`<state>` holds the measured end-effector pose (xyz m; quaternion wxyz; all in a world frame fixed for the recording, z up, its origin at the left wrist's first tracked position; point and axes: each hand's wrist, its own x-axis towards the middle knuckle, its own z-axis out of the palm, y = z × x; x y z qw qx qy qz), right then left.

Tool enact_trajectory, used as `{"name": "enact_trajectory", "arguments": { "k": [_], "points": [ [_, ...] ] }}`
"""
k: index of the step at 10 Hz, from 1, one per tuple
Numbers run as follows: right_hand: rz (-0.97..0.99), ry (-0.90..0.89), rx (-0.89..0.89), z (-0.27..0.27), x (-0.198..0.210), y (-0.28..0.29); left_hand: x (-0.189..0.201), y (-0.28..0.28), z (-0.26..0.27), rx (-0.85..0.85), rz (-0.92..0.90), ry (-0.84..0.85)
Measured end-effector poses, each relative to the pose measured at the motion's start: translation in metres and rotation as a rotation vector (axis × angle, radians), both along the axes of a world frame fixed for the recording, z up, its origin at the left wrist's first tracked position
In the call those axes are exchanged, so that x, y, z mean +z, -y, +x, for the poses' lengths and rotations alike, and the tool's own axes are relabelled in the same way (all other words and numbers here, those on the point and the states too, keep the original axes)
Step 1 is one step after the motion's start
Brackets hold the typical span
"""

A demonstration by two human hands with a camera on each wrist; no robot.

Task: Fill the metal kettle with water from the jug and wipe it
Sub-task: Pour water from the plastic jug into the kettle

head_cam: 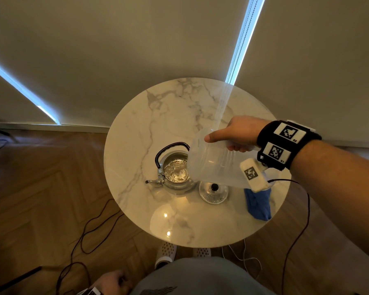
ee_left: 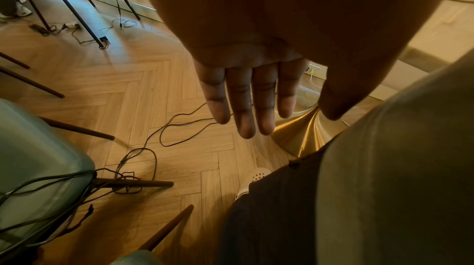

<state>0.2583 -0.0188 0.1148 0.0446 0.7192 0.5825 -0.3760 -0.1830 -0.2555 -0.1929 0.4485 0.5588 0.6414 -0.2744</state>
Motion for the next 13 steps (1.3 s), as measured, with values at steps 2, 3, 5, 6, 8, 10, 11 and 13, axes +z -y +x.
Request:
{"name": "enact_trajectory", "arguments": {
  "k": [2, 3, 5, 6, 8, 10, 11, 13],
  "points": [
    [-0.009, -0.007, -0.010, 0.002, -0.003, 0.000, 0.036, 0.007, 0.026, 0.098, 0.016, 0.010],
    [-0.002, -0.018, -0.011, 0.001, -0.003, 0.002, 0.039, 0.006, 0.027, 0.049, 0.015, 0.001],
    [-0.014, -0.020, -0.014, 0.001, -0.005, 0.004, 0.038, 0.006, 0.027, -0.018, 0.015, 0.032],
    [-0.016, -0.021, -0.012, 0.000, -0.005, 0.004, 0.040, 0.009, 0.026, -0.041, 0.038, 0.045],
    [-0.011, -0.012, -0.014, 0.000, -0.005, 0.004, 0.028, 0.004, 0.026, -0.253, -0.006, -0.035],
    [-0.023, -0.024, -0.014, 0.001, -0.006, 0.005, 0.013, 0.006, 0.026, 0.342, 0.091, -0.036],
    [-0.028, -0.031, -0.018, 0.001, -0.005, 0.006, 0.029, 0.004, 0.036, 0.370, 0.074, -0.034],
    [-0.025, -0.026, -0.014, 0.000, -0.004, 0.007, 0.008, 0.005, 0.026, 0.351, 0.011, -0.019]
  ]
}}
